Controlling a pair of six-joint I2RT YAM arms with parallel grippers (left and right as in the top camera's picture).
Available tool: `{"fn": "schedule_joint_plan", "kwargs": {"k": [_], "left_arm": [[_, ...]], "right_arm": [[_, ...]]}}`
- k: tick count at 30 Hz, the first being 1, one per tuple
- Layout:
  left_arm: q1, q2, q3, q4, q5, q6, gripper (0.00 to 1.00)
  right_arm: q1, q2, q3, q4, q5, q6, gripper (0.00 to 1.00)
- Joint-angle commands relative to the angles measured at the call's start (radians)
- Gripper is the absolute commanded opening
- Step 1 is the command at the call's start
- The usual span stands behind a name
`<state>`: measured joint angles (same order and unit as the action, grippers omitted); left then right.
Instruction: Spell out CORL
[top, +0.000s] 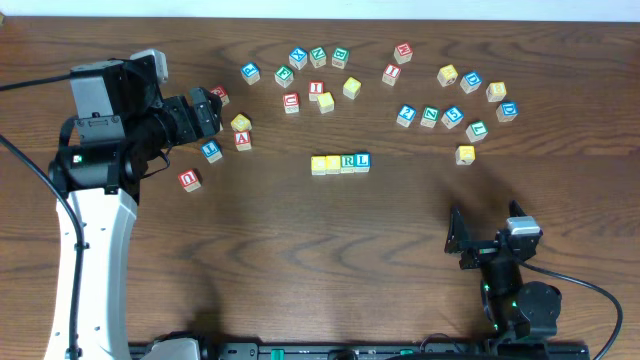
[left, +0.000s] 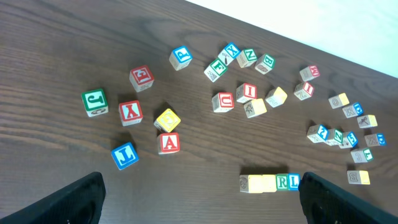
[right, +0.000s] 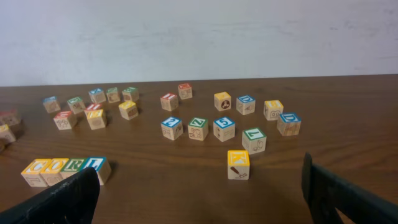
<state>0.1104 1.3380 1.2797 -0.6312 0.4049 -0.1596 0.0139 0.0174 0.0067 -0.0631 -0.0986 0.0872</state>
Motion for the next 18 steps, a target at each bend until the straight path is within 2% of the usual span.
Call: {"fn": "schedule_joint_plan", "kwargs": {"k": [1, 6, 8, 12, 13, 18], "left_arm": [[0.002, 0.003, 0.019, -0.002, -0.006, 0.002, 0.98], [0.003, 0.003, 0.019, -0.005, -0.006, 0.003, 0.98], [0.002, -0.002, 0.019, -0.051, -0.006, 0.003, 0.98], [0.006, -0.039, -0.017, -0.063, -0.133, 0.033, 0.98], [0.006, -0.076, -0.067, -0.024, -0.177, 0.046, 0.98], [0.006, -0.275, -0.312, 0.18, -0.192, 0.173, 0.98]], "right_arm": [[-0.006, -0.004, -0.001, -0.003, -0.013, 0.013, 0.99], [-0.006, -0.003, -0.001, -0.003, -0.013, 0.013, 0.99], [-0.006, -0.003, -0.001, -0.003, -0.013, 0.013, 0.99], [-0.006, -0.003, -0.001, -0.003, -0.013, 0.013, 0.99], [-0.006, -0.003, -0.001, -0.003, -0.013, 0.013, 0.99], [-0.006, -0.003, -0.001, -0.003, -0.013, 0.013, 0.99]]}}
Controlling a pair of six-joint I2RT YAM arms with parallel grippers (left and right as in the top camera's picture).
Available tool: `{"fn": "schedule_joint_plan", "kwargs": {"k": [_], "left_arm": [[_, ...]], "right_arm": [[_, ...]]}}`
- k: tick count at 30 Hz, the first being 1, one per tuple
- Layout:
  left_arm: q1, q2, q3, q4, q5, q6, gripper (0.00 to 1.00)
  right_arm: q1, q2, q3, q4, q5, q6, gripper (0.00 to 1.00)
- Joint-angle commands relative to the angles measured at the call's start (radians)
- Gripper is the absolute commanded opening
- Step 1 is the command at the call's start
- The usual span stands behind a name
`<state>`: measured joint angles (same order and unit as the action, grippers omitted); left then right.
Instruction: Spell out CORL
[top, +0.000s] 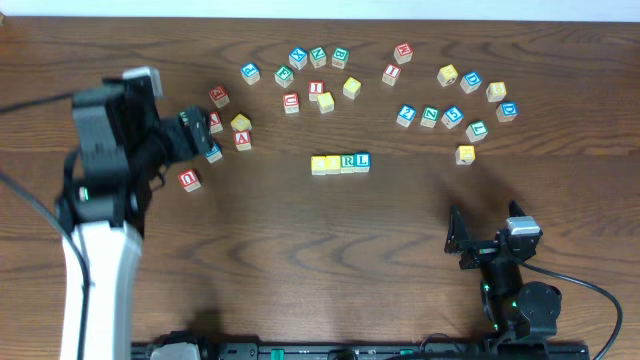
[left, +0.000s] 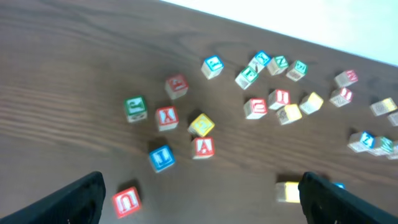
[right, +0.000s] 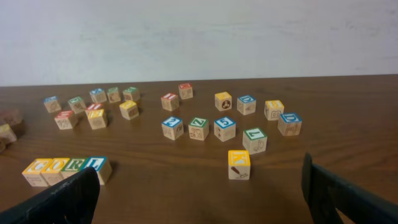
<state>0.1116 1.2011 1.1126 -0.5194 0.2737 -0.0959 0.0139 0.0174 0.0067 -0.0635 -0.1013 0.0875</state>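
Note:
Four letter blocks stand side by side as a row at the table's middle, reading C, O, R, L in the right wrist view. In the left wrist view only the row's yellow left end shows, blurred. My left gripper is open and empty at the far left, above the loose blocks there; its fingers frame a red U block. My right gripper is open and empty near the front right, its fingers wide apart.
Loose letter blocks lie in groups: red A and others at left, a cluster at the back middle, another at back right. A yellow K block stands alone right of the row.
My left arm has drawn back toward the left and front; its view has shifted so the red U block shows and most of the row has slid out of frame. The right arm is unmoved.

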Motion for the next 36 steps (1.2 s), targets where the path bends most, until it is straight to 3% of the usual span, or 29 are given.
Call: {"fn": "schedule_joint_plan", "kwargs": {"k": [1, 11, 15, 26, 36], "left_arm": [[0.005, -0.19, -0.198, 0.09, -0.082, 0.119, 0.98], [0.089, -0.819, -0.744, 0.355, -0.156, 0.122, 0.98], [0.089, -0.971, -0.876, 0.418, -0.156, 0.14, 0.98], [0.087, -1.2, -1.071, 0.484, -0.163, 0.161, 0.98], [0.085, -1.198, -1.109, 0.456, -0.166, 0.215, 0.98]], "right_arm": [[-0.006, -0.003, -0.001, -0.003, -0.01, 0.012, 0.99], [-0.006, -0.003, -0.001, -0.003, -0.01, 0.012, 0.99], [-0.006, -0.003, -0.001, -0.003, -0.01, 0.012, 0.99], [-0.006, -0.003, -0.001, -0.003, -0.01, 0.012, 0.99], [-0.006, -0.003, -0.001, -0.003, -0.01, 0.012, 0.99]]}}
